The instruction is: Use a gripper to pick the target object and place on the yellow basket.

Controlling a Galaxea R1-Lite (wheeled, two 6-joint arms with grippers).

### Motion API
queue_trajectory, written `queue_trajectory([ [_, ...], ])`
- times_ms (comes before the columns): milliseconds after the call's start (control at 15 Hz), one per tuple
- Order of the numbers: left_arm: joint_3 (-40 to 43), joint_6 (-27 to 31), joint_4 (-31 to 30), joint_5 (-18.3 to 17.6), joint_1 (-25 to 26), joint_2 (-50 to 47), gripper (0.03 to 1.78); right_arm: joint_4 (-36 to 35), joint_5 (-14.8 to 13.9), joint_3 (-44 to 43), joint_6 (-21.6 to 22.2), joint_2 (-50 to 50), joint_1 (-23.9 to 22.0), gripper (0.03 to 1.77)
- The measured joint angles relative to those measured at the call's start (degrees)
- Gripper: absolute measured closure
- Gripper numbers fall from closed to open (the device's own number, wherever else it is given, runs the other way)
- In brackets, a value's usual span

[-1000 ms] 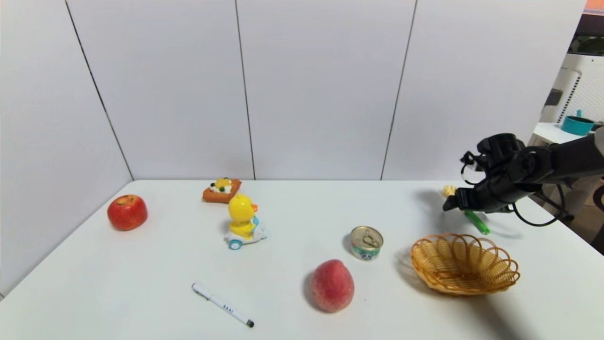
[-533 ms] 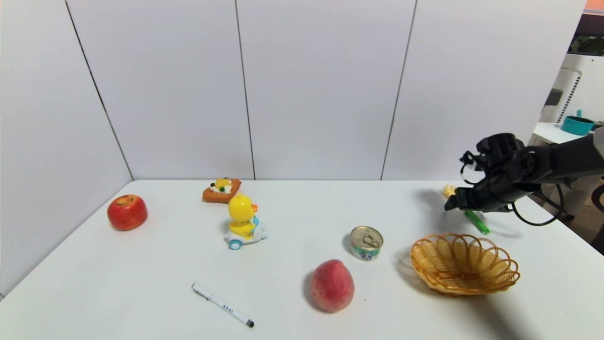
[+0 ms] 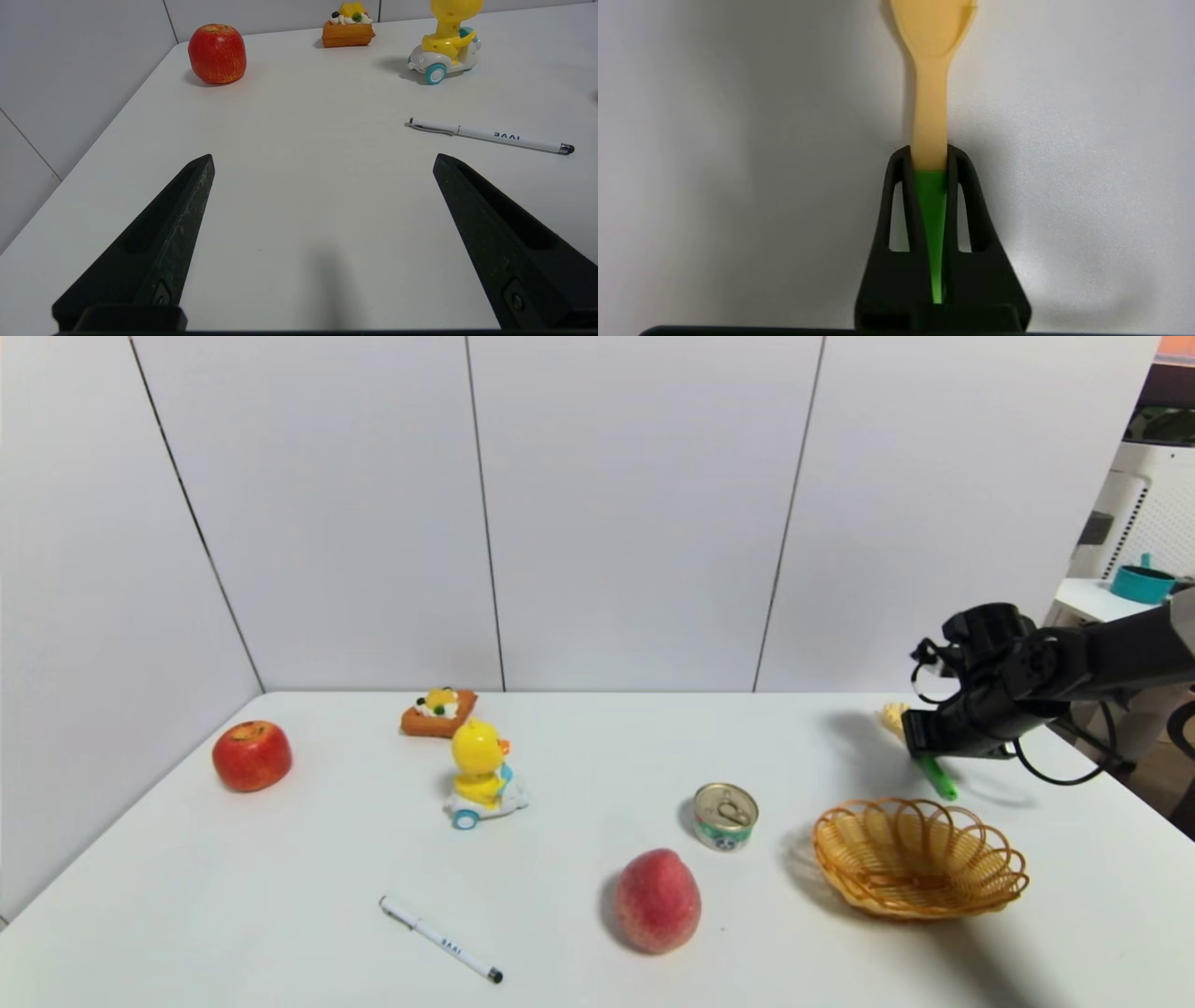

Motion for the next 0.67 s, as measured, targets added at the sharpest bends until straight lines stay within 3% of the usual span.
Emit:
queue_trajectory([
  [667,0.00,-0.02,0.00,0.00,0.00,0.00,0.12,0.69,0.82,0.06,0.05,-4.91,0.05,1.64],
])
